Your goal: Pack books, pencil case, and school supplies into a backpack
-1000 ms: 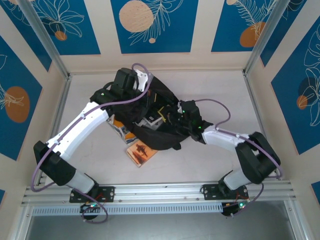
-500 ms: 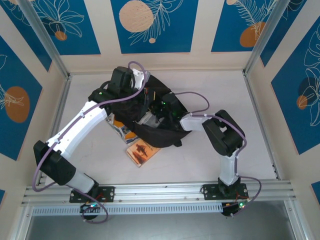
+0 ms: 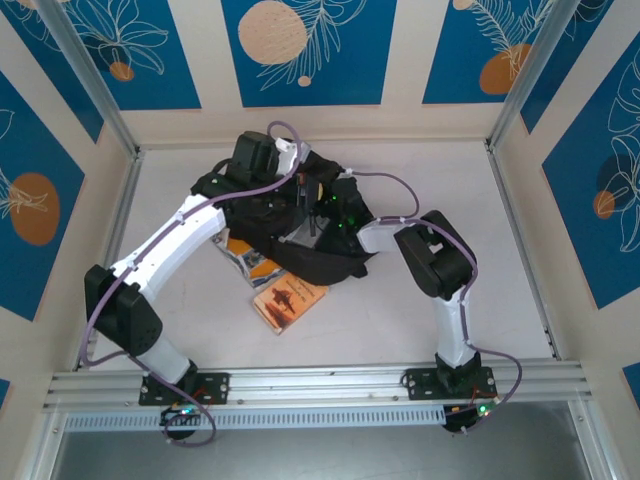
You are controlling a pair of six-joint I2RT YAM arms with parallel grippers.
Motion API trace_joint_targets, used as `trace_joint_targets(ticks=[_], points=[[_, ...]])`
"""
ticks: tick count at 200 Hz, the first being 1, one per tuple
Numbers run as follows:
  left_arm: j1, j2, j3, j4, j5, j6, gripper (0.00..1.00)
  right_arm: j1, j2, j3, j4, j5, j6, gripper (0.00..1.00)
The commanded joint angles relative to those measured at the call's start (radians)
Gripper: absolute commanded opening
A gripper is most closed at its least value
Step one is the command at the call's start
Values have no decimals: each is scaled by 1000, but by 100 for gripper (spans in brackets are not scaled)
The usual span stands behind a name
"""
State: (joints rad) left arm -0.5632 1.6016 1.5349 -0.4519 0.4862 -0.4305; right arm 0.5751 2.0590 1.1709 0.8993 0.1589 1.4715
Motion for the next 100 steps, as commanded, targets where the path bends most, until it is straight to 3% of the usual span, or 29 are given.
trace_joint_targets(ticks=[1,100], points=[[-10,15,40,29,100,-27,2,-58,-157,-53,251,110,-54,23],[-127,201,98,-19,130,-26,16,-226,-415,-533,339,130,-114,27]])
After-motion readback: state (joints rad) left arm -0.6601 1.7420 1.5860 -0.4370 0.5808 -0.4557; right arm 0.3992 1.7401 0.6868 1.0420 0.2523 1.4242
